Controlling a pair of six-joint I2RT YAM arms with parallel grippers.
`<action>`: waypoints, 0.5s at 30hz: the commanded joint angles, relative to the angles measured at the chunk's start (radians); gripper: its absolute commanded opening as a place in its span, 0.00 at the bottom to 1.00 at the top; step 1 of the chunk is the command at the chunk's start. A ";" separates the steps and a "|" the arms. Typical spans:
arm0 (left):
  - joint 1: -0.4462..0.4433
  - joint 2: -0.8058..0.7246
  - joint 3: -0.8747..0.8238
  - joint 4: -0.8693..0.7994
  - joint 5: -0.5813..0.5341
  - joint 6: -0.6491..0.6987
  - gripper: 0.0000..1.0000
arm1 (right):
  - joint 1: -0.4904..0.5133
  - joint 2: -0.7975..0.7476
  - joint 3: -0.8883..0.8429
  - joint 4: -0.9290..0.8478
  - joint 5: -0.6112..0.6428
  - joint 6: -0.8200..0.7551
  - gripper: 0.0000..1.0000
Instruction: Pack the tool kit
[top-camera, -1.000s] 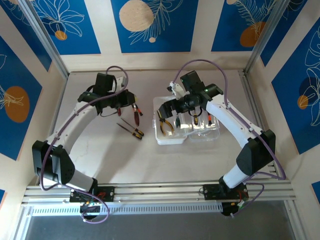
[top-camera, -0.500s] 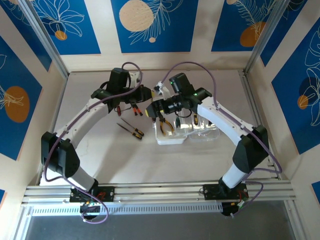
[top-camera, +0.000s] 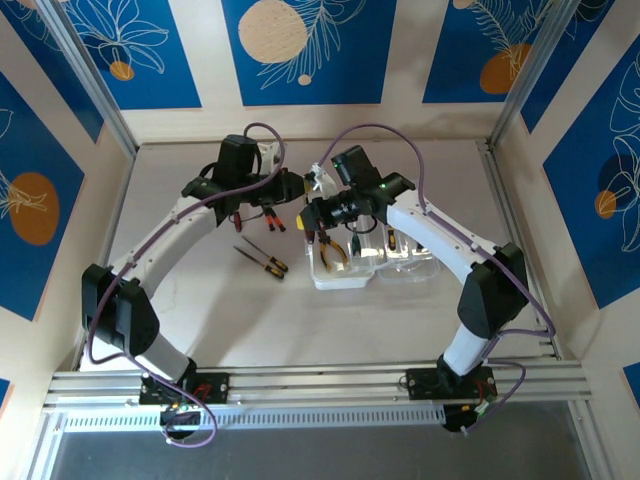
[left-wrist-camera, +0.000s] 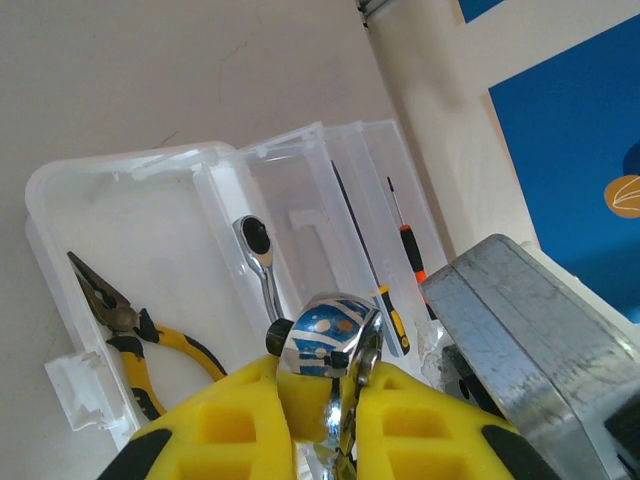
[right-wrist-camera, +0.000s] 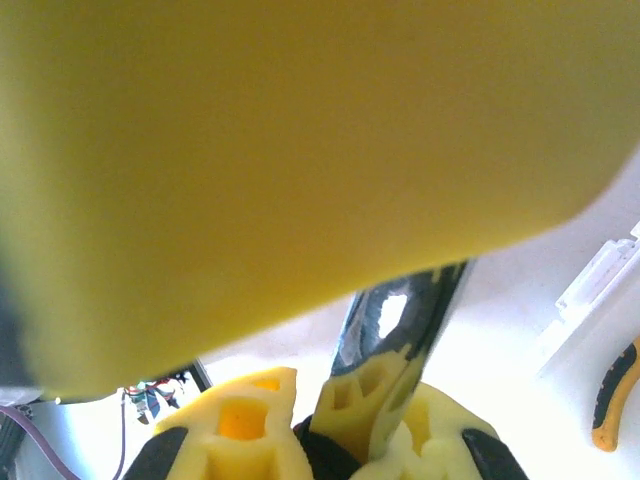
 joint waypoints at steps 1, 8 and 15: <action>-0.009 -0.012 0.034 -0.029 -0.040 0.057 0.15 | 0.008 -0.037 0.026 -0.036 0.008 -0.030 0.00; 0.101 -0.099 0.040 -0.216 -0.226 0.177 0.87 | -0.074 -0.100 -0.005 -0.159 0.127 -0.055 0.00; 0.258 -0.166 -0.068 -0.328 -0.313 0.233 1.00 | -0.146 -0.077 -0.011 -0.308 0.399 -0.060 0.00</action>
